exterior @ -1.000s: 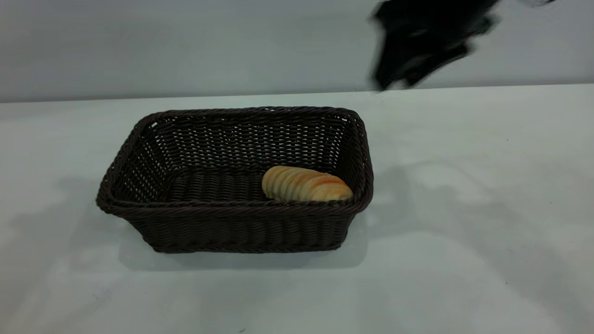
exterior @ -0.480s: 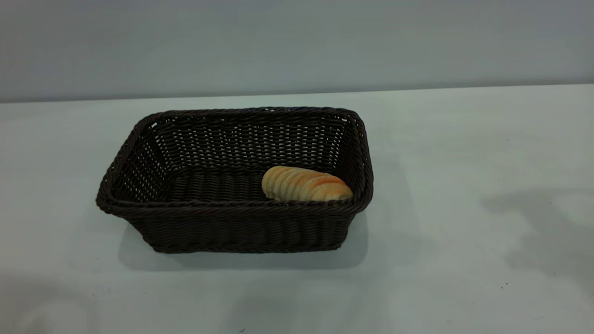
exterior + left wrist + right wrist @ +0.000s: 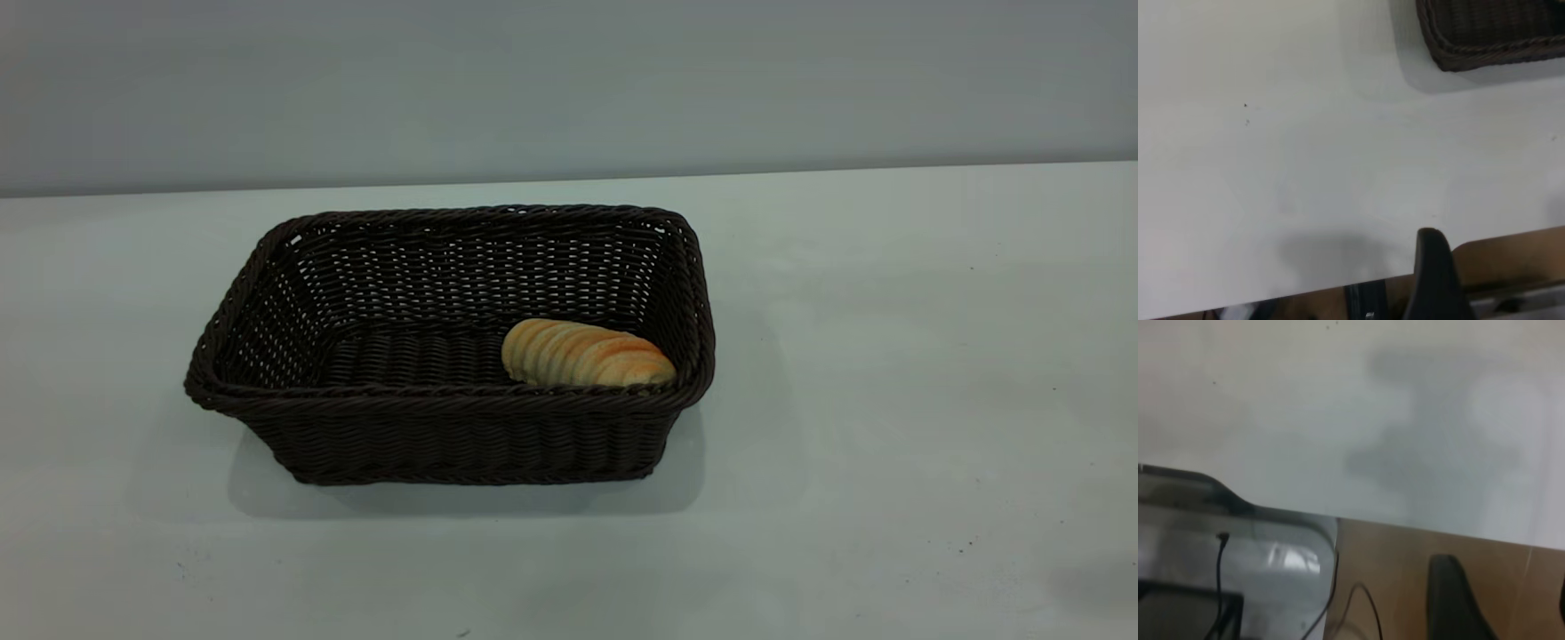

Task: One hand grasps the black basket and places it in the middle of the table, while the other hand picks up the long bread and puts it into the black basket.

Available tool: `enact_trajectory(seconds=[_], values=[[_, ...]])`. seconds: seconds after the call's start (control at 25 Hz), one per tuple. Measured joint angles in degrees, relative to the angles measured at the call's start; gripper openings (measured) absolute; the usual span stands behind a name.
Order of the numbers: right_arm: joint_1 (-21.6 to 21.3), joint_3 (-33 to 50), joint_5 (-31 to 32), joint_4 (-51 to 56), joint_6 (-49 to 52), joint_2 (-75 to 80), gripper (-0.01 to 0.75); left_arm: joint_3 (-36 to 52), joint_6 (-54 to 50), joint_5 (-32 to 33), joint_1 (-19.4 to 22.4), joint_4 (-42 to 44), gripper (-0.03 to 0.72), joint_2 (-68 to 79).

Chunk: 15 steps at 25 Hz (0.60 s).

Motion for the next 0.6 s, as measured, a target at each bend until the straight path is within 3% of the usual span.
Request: enact_trajectory(seconds=[0.44, 0.6], values=[[0.0, 10.6, 0.5, -1.1, -1.0, -34.9, 0.371, 12.8, -0.8, -0.1, 0.0, 0.0, 0.541, -18.0], [0.0, 14.6, -3.1, -1.0, -1.1, -42.5, 0.371, 16.4, -0.7, -0.4, 0.0, 0.0, 0.541, -21.7]])
